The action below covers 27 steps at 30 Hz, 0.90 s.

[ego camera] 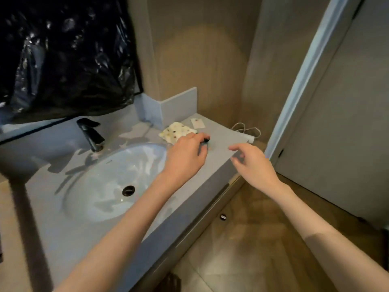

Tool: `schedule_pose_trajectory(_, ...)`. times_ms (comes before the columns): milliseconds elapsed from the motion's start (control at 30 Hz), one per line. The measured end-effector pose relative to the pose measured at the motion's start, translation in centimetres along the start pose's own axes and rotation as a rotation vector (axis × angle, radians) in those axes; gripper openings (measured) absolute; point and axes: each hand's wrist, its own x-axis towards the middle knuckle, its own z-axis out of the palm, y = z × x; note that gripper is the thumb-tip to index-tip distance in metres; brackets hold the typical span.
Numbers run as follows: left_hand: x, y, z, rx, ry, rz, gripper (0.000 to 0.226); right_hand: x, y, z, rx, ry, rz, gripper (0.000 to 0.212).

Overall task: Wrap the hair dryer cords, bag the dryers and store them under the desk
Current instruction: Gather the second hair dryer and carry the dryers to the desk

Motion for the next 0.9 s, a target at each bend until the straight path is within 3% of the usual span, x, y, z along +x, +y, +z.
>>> schedule_pose_trajectory(333, 14.5, 10.3, 11.1, -0.087, -0.104, 0.110, 0.039, 5.6, 15.6, -8.8, -0.092, 0.073, 0.143, 0.028)
schedule_pose_trajectory(567, 26.1, 10.7, 20.4, -0.087, -0.156, 0.084, 0.037, 14.3, 26.1, -9.0, -0.146, 0.050, 0.155, 0.030)
schedule_pose_trajectory(900, 45.7, 9.6, 32.0, -0.111, -0.274, -0.062, 0.039, 32.6, 39.9, -9.0, -0.140, -0.112, 0.135, 0.034)
